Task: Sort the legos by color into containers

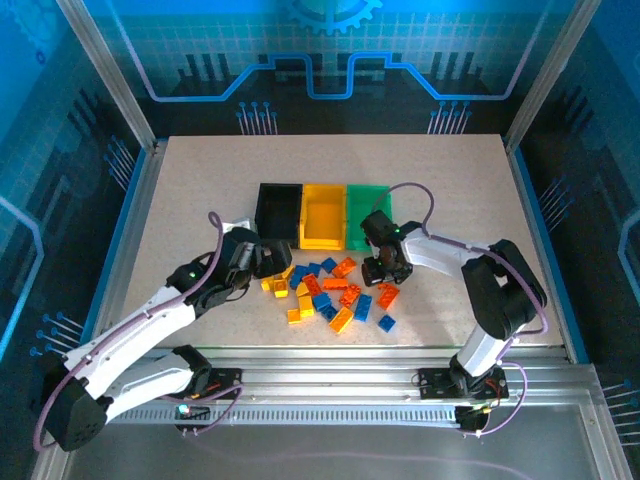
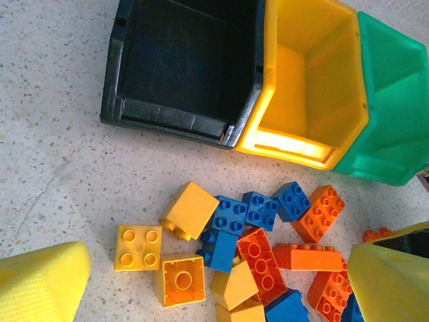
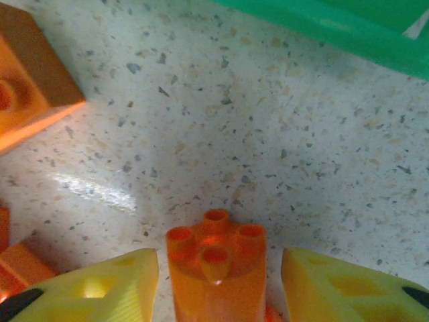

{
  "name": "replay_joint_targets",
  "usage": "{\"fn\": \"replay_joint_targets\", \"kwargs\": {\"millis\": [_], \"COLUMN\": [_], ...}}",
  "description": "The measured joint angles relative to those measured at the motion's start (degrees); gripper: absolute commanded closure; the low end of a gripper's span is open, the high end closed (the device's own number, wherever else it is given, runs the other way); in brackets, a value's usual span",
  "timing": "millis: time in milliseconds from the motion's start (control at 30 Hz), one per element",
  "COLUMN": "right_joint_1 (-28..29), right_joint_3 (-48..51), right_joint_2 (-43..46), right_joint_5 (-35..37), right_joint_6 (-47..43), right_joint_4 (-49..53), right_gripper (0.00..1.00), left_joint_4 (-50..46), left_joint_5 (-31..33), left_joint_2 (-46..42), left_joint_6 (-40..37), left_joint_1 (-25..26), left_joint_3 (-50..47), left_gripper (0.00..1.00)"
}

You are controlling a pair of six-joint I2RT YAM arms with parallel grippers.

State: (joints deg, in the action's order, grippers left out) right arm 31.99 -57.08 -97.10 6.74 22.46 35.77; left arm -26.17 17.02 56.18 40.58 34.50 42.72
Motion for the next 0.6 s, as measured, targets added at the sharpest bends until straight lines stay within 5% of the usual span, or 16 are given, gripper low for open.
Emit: {"fn": "replay_joint_targets", "kwargs": {"millis": [300,600], "right_joint_1": [0.00,-0.55], "right_joint_3": [0.02,-5.18], "right_joint_2": [-0.94,11.10], "right_joint_5": [-0.04,1.49], "right_joint_6": [1.25,1.22], "right_joint_4": [-0.72,1.75], "right_gripper": [0.69,0.66], "left_joint_4": [-0.39,-0.81], "left_joint_5": [-0.44,-0.20], "left_joint_2": [-0.07,-3.41], "left_joint_6": [0.02,1.14], "left_joint_1": [-1.03,-1.03], "left_joint_3": [-1.20,-2.51], "left_gripper": [0.01,0.01]}}
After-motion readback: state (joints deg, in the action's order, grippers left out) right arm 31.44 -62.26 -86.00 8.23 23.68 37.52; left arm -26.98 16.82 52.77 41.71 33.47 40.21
